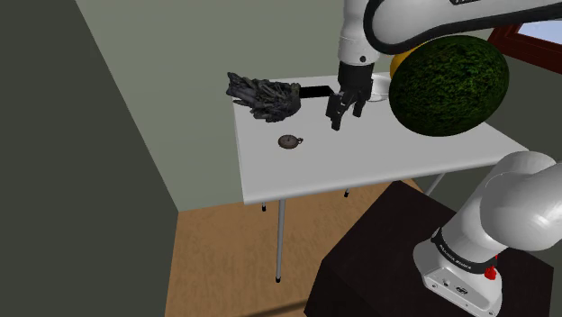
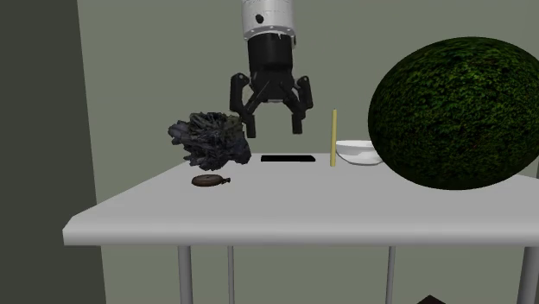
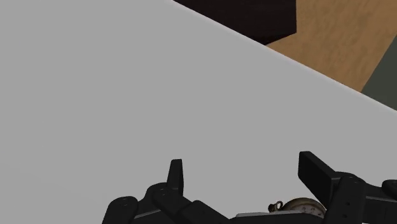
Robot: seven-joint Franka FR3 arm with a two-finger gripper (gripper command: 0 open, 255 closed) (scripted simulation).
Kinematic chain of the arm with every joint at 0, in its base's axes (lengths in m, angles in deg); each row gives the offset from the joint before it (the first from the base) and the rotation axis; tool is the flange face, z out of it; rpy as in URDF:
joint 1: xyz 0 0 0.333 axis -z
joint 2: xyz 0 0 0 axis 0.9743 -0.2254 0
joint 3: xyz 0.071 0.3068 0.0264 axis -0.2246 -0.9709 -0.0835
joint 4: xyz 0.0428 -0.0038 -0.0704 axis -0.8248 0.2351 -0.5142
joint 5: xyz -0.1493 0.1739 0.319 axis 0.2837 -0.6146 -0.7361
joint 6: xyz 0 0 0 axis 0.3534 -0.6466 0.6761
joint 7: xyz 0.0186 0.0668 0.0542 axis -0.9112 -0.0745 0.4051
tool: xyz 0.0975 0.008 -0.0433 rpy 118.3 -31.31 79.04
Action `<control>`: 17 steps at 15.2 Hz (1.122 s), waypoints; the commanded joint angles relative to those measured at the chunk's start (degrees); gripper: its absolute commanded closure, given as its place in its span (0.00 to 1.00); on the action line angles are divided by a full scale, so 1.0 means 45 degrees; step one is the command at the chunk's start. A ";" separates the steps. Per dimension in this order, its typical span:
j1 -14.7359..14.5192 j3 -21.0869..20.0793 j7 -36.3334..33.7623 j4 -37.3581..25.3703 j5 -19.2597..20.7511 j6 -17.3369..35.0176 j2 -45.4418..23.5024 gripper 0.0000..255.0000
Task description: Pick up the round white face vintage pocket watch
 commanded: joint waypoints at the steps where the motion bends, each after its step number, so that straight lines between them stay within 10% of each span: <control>1: -0.0066 -0.0245 -0.0302 -0.0286 -0.0055 0.0639 -0.0779 0.00; 17: -0.0348 -0.1300 -0.2076 -0.3223 0.0687 0.3586 -0.6013 0.00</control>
